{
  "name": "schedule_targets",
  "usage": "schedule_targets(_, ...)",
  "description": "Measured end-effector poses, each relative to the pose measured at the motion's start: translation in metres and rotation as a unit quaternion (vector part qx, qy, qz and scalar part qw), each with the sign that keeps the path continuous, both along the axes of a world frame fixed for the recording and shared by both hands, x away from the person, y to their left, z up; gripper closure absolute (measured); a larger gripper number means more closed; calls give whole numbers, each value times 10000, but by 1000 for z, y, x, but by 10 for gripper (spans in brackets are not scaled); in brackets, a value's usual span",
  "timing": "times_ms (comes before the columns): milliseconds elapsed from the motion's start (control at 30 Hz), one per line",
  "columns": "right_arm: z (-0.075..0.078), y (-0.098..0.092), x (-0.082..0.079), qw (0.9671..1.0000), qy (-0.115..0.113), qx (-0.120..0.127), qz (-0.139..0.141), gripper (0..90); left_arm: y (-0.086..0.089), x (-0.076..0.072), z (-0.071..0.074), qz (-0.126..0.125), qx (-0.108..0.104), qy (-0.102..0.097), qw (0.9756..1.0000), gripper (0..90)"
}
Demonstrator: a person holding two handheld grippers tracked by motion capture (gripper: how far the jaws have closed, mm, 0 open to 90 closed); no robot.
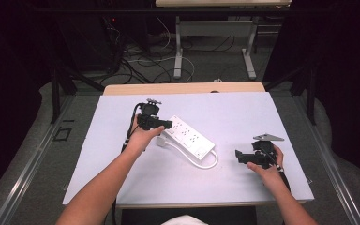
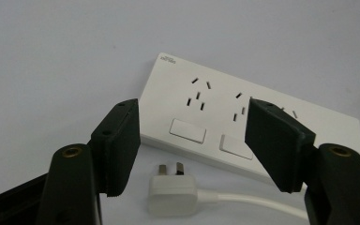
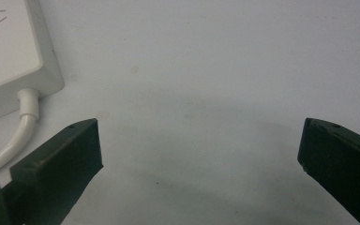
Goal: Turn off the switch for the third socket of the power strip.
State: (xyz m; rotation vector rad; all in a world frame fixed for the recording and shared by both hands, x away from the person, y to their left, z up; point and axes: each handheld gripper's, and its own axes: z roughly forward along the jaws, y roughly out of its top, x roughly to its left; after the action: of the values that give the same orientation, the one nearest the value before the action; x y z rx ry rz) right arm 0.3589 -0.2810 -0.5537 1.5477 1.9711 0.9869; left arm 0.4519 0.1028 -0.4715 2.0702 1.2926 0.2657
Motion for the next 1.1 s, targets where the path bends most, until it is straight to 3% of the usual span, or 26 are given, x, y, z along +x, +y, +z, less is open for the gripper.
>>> schedule_targets(167,0,0,0,10000,2,-2,3,0,0,-5,2,-115,47,-1,9999,336)
schedule_targets(433,0,0,0,10000,-1,-2,-2,0,5,-14,6,-100,79,-54,9999,270)
schedule_targets(633,0,0,0,10000,-11,-21,3,0,12,-20,8,-2,-40,-5,10000,164)
schedule_targets(1100,0,2,-1,10000,13,-4,-12,0,32,-32,10,69,-112,65,9999,25)
